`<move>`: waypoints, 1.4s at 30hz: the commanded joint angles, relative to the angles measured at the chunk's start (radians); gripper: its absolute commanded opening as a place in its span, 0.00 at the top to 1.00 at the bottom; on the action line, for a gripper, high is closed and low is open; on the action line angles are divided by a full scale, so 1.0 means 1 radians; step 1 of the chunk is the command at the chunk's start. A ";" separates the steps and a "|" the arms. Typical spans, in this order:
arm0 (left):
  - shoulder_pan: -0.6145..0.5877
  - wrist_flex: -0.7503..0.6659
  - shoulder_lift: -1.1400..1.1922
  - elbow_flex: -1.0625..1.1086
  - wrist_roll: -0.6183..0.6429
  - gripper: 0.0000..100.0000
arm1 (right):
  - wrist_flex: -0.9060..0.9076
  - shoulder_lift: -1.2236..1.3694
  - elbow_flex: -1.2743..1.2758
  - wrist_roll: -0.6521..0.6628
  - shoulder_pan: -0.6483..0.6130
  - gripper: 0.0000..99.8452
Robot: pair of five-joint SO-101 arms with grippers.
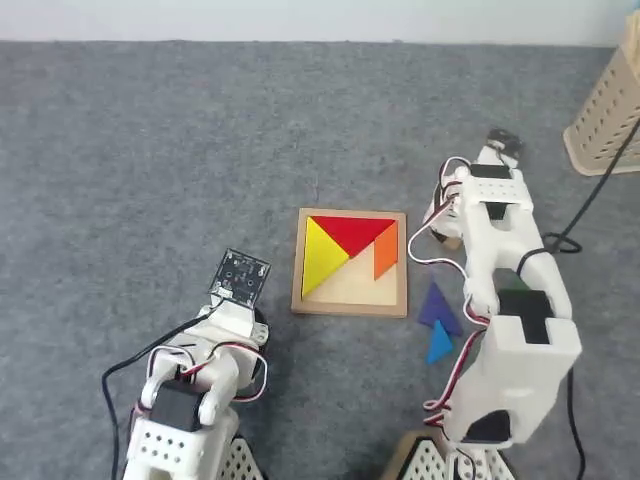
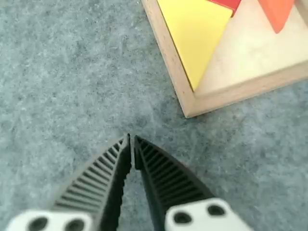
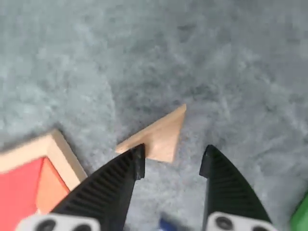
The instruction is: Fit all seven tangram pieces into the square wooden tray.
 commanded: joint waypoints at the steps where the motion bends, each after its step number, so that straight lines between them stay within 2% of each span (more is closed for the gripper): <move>1: 0.003 0.006 -0.020 -0.019 0.006 0.99 | -0.015 -0.016 -0.040 -0.080 0.002 0.79; 15: 0.003 0.006 -0.020 -0.019 0.006 0.99 | -0.110 -0.025 -0.041 -0.084 0.002 0.79; 27: 0.003 0.006 -0.020 -0.019 0.006 0.99 | -0.165 -0.219 0.060 -0.080 0.004 0.79; 36: 0.003 0.006 -0.020 -0.019 0.006 0.99 | -0.208 -0.090 0.058 -0.077 0.030 0.79; 42: 0.003 0.006 -0.020 -0.019 0.006 0.99 | -0.157 -0.048 0.011 -0.077 0.048 0.79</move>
